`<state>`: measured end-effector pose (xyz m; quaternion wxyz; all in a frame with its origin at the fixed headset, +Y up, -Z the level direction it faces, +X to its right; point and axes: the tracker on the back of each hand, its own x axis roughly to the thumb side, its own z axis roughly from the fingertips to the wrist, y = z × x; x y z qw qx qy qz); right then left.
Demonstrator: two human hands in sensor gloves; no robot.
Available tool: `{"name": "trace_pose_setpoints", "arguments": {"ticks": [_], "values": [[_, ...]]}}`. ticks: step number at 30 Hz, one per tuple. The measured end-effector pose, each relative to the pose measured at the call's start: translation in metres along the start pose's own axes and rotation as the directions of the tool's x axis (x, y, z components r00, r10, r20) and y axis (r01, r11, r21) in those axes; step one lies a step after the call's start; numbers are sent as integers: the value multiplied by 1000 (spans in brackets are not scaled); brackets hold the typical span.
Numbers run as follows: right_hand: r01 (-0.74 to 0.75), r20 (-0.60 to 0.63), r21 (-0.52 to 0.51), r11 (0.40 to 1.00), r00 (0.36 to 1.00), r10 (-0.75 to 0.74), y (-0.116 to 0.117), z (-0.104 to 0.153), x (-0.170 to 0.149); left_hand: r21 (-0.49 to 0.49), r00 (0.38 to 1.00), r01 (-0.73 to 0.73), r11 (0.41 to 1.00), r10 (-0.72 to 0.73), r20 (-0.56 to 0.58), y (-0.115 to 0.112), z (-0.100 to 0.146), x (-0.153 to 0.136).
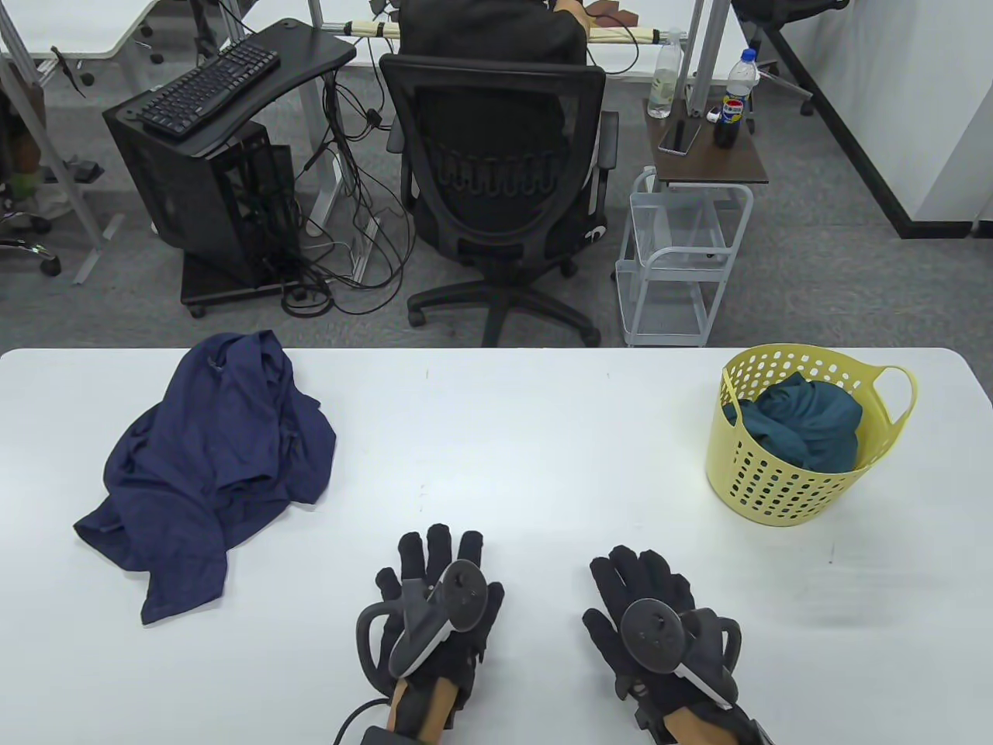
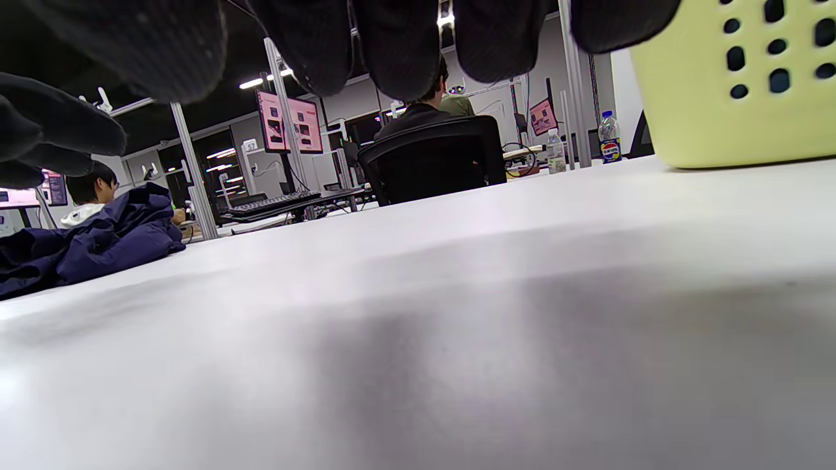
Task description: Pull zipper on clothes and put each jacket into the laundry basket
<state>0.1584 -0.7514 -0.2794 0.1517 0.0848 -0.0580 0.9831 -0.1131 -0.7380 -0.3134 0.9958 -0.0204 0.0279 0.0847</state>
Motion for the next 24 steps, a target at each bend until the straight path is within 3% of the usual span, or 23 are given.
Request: {"name": "trace_pose_setpoints", "arguments": {"ticks": [6, 14, 21, 24], "values": [[7, 3, 17, 1000, 1000, -7, 0, 0, -1, -26, 977, 111, 994, -114, -179, 19, -37, -43], [15, 3, 37, 999, 1000, -15, 2, -2, 2, -76, 900, 201, 977, -215, -378, 37, -104, -120], [15, 10, 32, 999, 1000, -16, -4, -2, 5, -75, 781, 116, 990, -138, -609, 29, -148, -192], [23, 1, 27, 999, 1000, -23, -8, -6, 7, -164, 737, 53, 985, -150, -659, 23, -162, -219]]}}
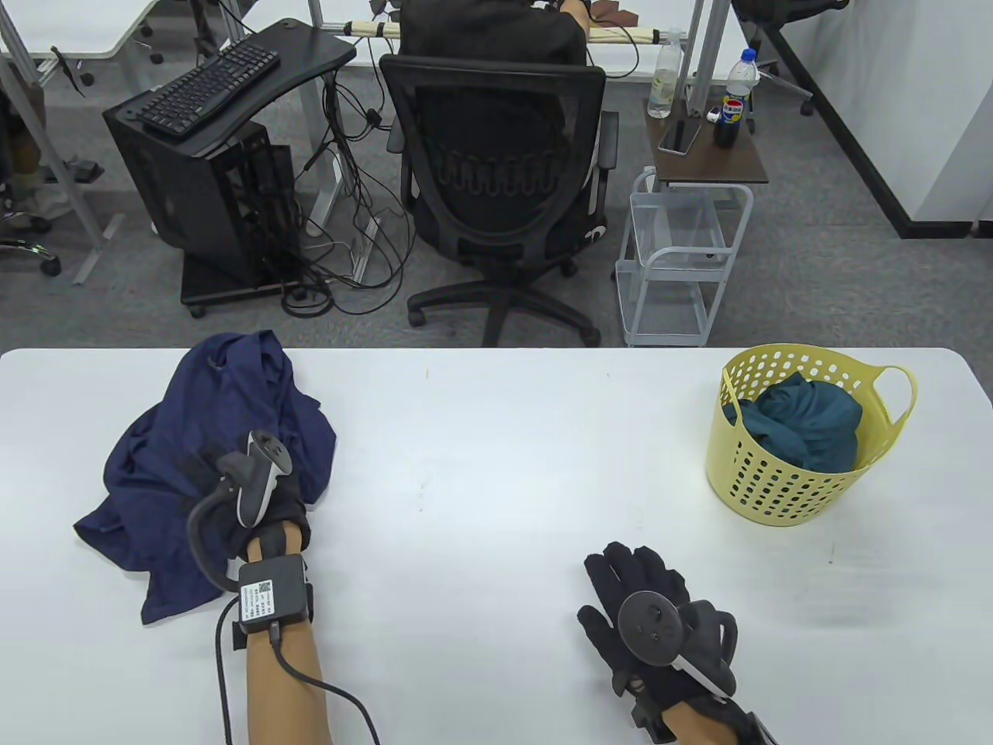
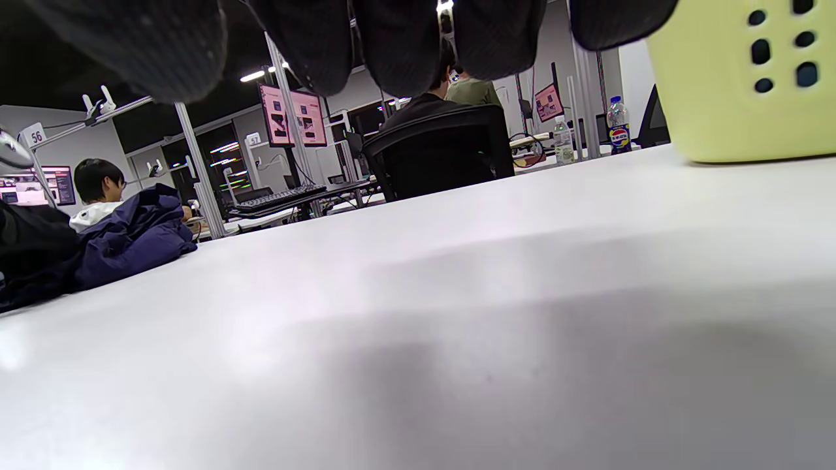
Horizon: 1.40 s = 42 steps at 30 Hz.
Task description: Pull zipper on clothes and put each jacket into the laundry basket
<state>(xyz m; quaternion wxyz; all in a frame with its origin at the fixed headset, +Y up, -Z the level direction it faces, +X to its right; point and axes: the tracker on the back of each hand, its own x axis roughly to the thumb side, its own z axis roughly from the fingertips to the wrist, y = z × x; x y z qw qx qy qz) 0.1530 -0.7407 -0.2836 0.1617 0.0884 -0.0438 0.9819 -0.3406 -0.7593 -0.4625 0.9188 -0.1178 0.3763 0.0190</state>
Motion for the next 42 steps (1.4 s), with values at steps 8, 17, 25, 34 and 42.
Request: {"name": "trace_pose_setpoints", "arguments": {"ticks": [8, 17, 25, 34, 42], "values": [[-19, 11, -8, 1000, 1000, 19, -3, 0, 0, -191, 978, -209, 959, 208, -23, -27, -36, -17], [-31, 39, 7, 1000, 999, 30, 2, 5, 10, 93, 979, 156, 983, -167, 121, -11, -9, -15], [-14, 55, 1, 1000, 998, 14, 0, 8, 10, 161, 967, 146, 976, -175, 186, 4, 36, -28], [48, 0, -1, 999, 999, -48, -7, 7, -9, 238, 939, -230, 944, 151, 310, 116, 98, -58], [96, -41, 2, 995, 995, -96, -11, 7, -23, 212, 759, -495, 843, 300, 578, 181, 186, -52]]}}
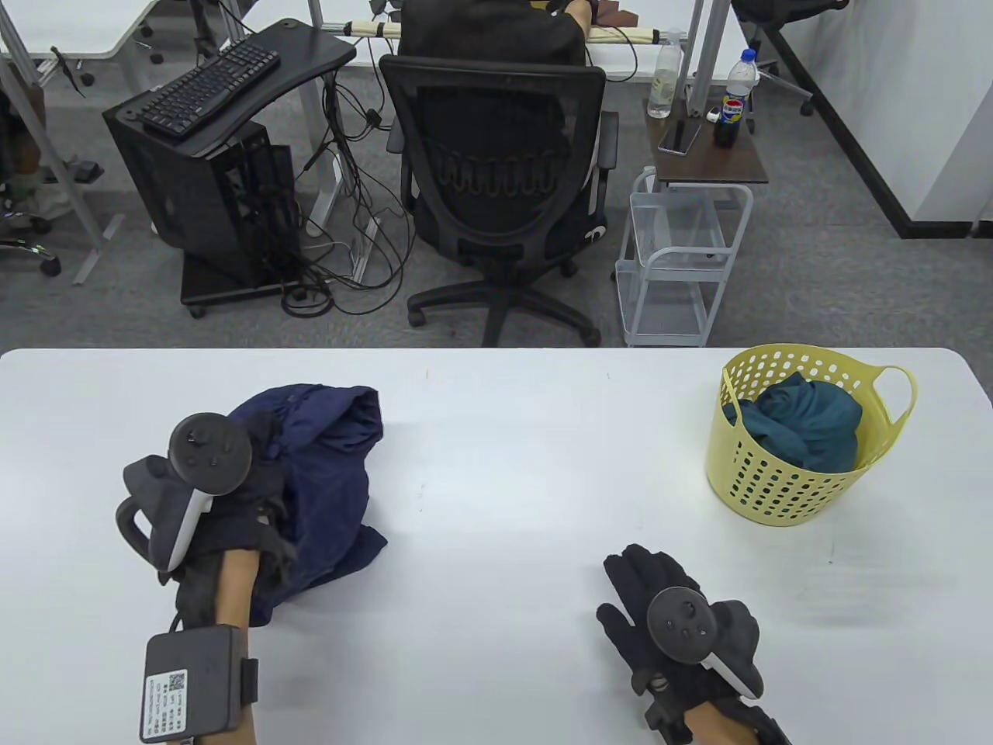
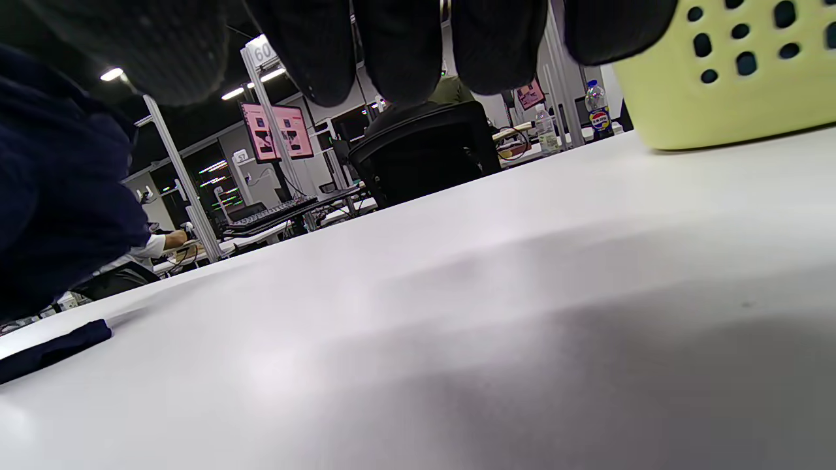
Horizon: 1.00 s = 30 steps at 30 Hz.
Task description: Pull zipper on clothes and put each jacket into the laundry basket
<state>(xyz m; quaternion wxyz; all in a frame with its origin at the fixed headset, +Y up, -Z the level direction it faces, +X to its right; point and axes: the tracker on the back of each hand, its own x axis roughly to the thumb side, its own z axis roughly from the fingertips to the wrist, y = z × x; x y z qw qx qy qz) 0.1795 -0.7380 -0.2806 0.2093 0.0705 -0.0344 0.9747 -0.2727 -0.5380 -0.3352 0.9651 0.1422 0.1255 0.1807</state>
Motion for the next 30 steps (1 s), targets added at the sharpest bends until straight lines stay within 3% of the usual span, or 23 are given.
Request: {"name": "trace_pose_setpoints", "arguments": {"ticks": [3, 7, 9, 13, 14, 15, 16, 17, 18, 20, 23, 24, 26, 28, 30], "values": [[13, -14, -4, 1000, 1000, -13, -2, -1, -4, 26, 991, -47, 999, 43, 127, 13, 19, 36], [24, -33, -3, 1000, 999, -24, -3, -2, -9, 14, 964, -87, 996, 81, 253, 15, 39, 78], [35, -48, -5, 999, 998, -35, -4, -2, -13, -30, 949, -93, 995, 98, 301, 4, 48, 96], [41, -118, -49, 998, 992, -46, -10, -3, -25, -252, 926, 17, 968, 80, 368, -57, 64, 119], [41, -144, -68, 997, 988, -51, -12, -2, -28, -378, 923, 106, 920, 50, 382, -84, 69, 121], [45, -168, -90, 995, 984, -59, -13, -2, -33, -554, 916, 240, 797, 3, 401, -119, 76, 121], [48, -182, -100, 994, 981, -66, -14, -2, -35, -665, 910, 324, 673, -29, 414, -142, 81, 119], [53, -201, -109, 993, 977, -75, -16, -3, -39, -787, 898, 420, 453, -81, 432, -174, 89, 114], [58, -216, -115, 992, 973, -82, -17, -3, -42, -797, 887, 449, 403, -98, 451, -193, 93, 110], [71, -229, -117, 991, 969, -96, -18, -3, -47, -775, 894, 409, 482, -42, 446, -207, 91, 105], [95, -242, -112, 989, 963, -120, -18, -5, -51, -751, 936, 217, 624, 85, 341, -198, 81, 101], [89, -245, -104, 991, 963, -113, -16, -6, -51, -694, 952, 82, 715, 151, 268, -191, 77, 100], [77, -249, -93, 993, 964, -98, -14, -7, -51, -583, 956, -77, 808, 227, 188, -181, 77, 96], [67, -245, -81, 995, 966, -85, -10, -8, -50, -455, 962, -113, 883, 211, 171, -175, 81, 91], [60, -241, -70, 996, 968, -76, -8, -8, -49, -318, 975, -50, 947, 115, 192, -177, 87, 83]]}}
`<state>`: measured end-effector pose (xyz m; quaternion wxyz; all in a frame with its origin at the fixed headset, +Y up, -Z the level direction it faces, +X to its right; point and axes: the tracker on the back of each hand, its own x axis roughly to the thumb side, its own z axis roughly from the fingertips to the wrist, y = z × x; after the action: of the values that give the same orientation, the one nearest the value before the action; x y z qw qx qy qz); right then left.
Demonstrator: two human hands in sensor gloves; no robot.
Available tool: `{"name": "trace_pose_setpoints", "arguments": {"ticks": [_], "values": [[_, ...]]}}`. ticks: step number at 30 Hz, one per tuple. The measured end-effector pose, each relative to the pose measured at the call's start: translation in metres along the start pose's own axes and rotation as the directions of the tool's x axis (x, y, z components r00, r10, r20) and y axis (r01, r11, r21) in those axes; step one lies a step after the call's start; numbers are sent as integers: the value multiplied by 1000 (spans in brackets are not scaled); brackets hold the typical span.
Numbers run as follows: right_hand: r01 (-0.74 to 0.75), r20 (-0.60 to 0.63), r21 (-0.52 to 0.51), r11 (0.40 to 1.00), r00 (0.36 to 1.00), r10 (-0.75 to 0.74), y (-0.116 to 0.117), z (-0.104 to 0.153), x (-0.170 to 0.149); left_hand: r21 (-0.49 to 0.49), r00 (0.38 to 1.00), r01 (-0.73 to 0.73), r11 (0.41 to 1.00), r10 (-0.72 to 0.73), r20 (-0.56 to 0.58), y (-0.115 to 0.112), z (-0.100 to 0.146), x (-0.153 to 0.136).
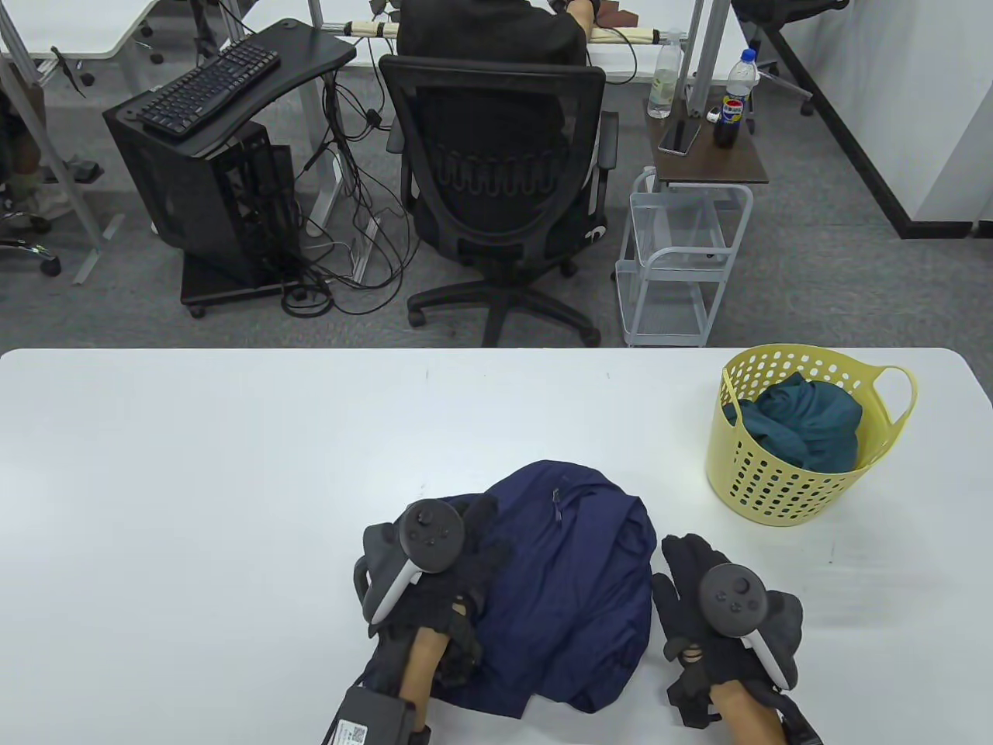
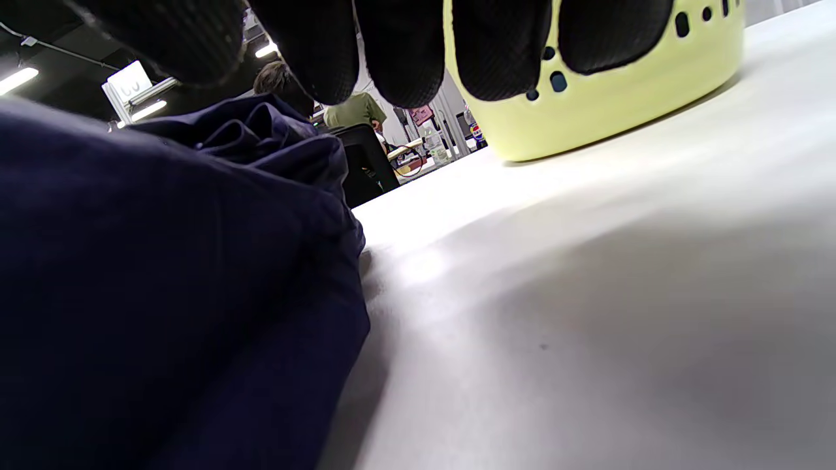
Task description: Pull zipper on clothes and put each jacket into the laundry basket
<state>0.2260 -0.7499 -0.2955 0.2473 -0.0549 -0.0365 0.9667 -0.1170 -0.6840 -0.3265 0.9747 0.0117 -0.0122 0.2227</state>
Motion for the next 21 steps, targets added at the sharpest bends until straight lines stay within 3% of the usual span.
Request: {"name": "trace_pose_setpoints", "arguments": {"ticks": [2, 6, 9, 12, 17, 21], "values": [[5, 4, 23, 1000, 1000, -5, 3, -1, 1, 87, 997, 80, 993, -77, -29, -5, 3, -9], [7, 9, 68, 998, 1000, -7, 12, -3, 3, 89, 977, 172, 981, -158, -147, 2, 13, -38], [39, -2, 101, 994, 999, -39, 17, -7, 5, -48, 940, 102, 994, -112, -323, 9, 19, -64], [116, -44, 139, 983, 993, -111, 23, -13, 5, -58, 917, -36, 998, 10, -399, 11, 27, -82], [268, -142, 165, 949, 959, -246, 32, -27, 0, -35, 943, -1, 999, -11, -333, 17, 32, -67], [249, -160, 92, 964, 959, -232, 31, -32, 2, 4, 977, 74, 997, -72, -199, 10, 39, -29]]}}
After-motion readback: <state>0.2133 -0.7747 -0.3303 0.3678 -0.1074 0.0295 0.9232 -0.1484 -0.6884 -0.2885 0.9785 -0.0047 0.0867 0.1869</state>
